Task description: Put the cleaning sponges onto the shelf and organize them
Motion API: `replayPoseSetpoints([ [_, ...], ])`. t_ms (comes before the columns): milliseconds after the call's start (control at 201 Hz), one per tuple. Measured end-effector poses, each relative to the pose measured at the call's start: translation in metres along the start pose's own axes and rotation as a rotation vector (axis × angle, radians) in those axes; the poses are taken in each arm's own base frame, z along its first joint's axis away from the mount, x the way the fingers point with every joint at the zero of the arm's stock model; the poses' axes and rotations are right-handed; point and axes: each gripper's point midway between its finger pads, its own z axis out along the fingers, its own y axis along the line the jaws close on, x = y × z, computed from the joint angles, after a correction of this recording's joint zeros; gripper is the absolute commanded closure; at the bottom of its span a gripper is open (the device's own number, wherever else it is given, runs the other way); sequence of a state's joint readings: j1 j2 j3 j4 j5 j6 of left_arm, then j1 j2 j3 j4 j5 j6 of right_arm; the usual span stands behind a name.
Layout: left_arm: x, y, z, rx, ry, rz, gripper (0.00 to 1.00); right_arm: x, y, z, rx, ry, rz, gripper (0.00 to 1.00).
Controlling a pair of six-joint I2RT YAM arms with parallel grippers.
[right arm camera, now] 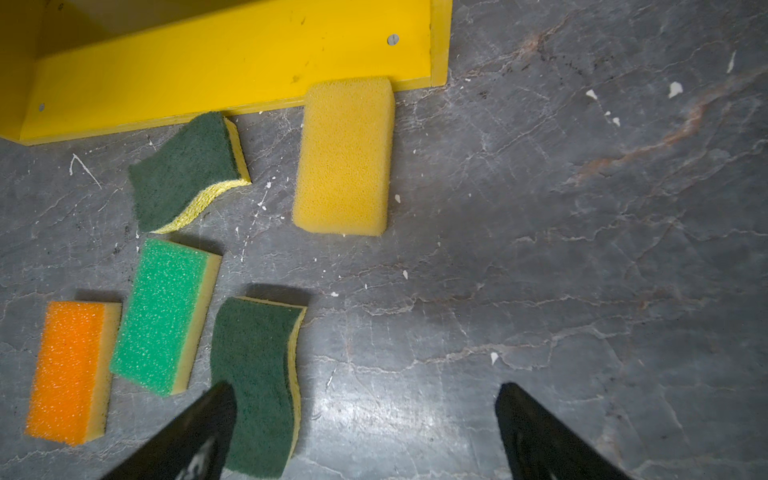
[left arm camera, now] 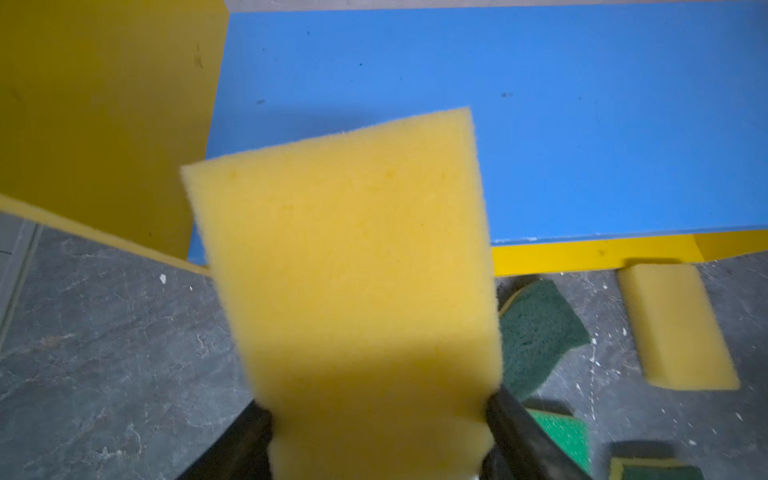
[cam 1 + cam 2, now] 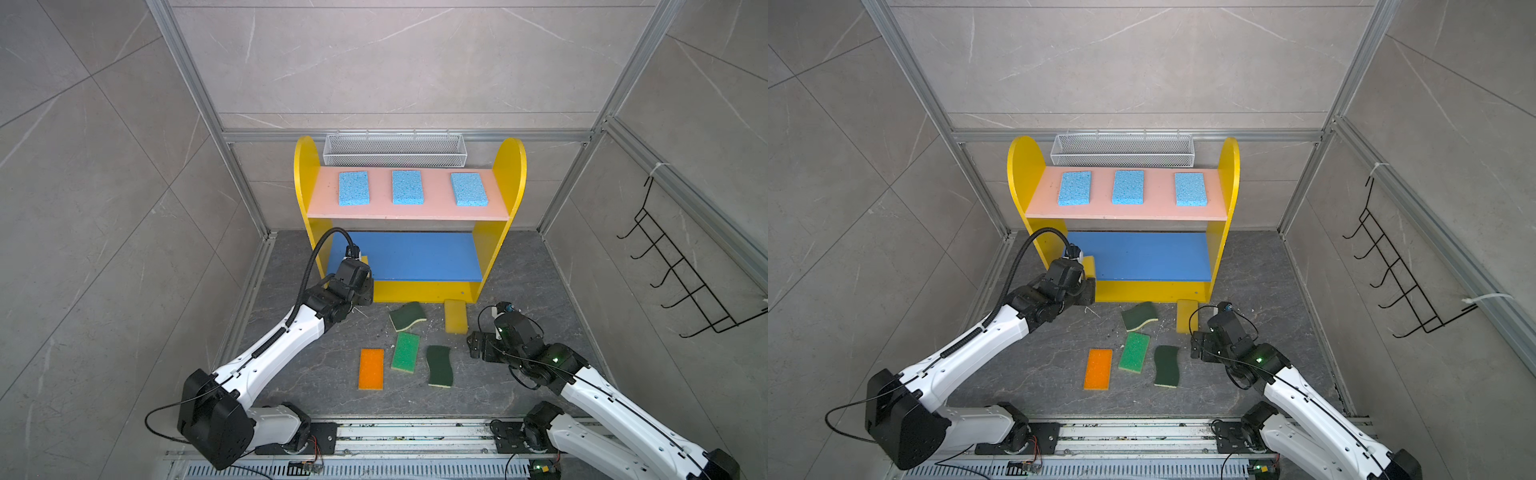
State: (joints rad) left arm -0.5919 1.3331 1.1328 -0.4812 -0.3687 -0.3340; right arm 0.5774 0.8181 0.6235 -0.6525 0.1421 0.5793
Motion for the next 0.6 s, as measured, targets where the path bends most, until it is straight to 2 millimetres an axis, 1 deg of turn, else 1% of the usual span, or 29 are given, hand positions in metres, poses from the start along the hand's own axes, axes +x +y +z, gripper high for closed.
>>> replayPoseSetpoints([
  [174, -0.016, 0.004, 0.019, -0.031, -0.027, 0.031, 0.35, 0.000, 0.000, 0.000, 0.000, 0.000, 0.000, 0.01],
  [473, -0.030, 0.011, 0.045, -0.055, -0.065, 0.078, 0.35, 0.000, 0.000, 0.001, 0.003, 0.004, -0.001, 0.01],
  [597, -0.034, 0.019, 0.059, -0.063, -0.064, 0.068, 0.35, 0.000, 0.000, 0.002, 0.005, 0.008, -0.001, 0.01],
])
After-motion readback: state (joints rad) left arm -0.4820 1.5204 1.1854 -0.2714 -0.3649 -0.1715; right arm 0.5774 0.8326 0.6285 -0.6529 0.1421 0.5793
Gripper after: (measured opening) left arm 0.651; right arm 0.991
